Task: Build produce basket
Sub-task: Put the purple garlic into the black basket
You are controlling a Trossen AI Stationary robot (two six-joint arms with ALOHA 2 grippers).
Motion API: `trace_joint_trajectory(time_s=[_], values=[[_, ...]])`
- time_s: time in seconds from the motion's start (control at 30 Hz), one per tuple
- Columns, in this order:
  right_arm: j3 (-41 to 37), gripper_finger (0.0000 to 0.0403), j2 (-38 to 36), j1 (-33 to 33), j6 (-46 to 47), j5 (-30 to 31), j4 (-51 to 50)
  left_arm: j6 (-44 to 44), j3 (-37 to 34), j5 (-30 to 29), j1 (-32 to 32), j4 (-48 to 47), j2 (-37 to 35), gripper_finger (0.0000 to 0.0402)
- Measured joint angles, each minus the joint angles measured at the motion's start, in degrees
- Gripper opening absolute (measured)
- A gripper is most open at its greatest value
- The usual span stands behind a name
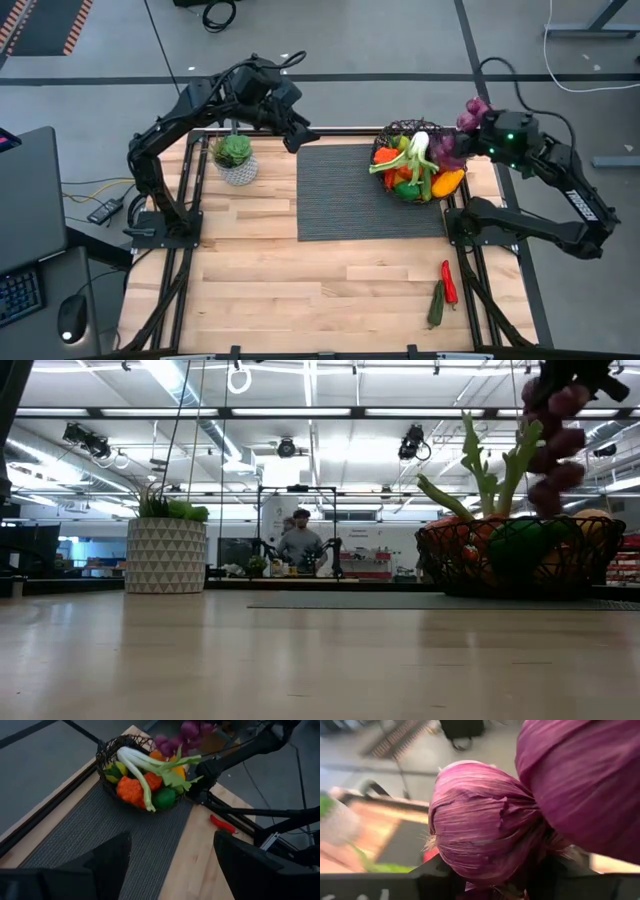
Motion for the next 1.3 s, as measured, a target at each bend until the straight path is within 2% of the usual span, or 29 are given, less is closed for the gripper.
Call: trace_joint_trajectory(time_s=[0.1, 0.27, 0.5, 0.63, 0.77, 0.9, 1.1, 1.3], values=[[0.00, 0.0160, 1.24, 0.02, -1.45, 0.49, -5.51, -0.02, 0.00, 0.00, 0.00, -0.91, 0.05, 0.0290], [0.00, 0.0160, 4.82, 0.06, -3.85, -3.59, -11.72, -0.02, 0.02, 0.00, 0.00, -1.35, 0.03, 0.0290], [0.00, 0.0160, 11.04, 0.06, -20.09, -9.76, -11.94, 0.04, 0.00, -0.90, -0.20, -1.31, 0.88, 0.0290], [0.00, 0.0168, 13.93, 0.12, -27.24, -11.24, -12.13, 0.05, 0.04, -1.09, -0.60, -1.82, 1.45, 0.0290], [0.00, 0.0201, 15.55, 0.42, -33.56, -12.82, -10.77, 0.02, 0.04, -1.09, -1.48, -1.55, 1.68, 0.0290], [0.00, 0.0255, 16.58, 1.26, -35.00, -13.81, -8.57, -0.26, 0.02, -1.08, -1.69, -1.75, 1.97, 0.0290], [0.00, 0.0332, 19.06, 2.72, -33.39, -16.13, -8.72, -0.87, 0.02, -1.32, -1.84, -1.97, 2.19, 0.0290], [0.00, 0.0355, 19.01, 3.88, -27.61, -14.81, -8.85, -1.77, 0.02, -1.31, -1.86, -2.00, 2.19, 0.0290]])
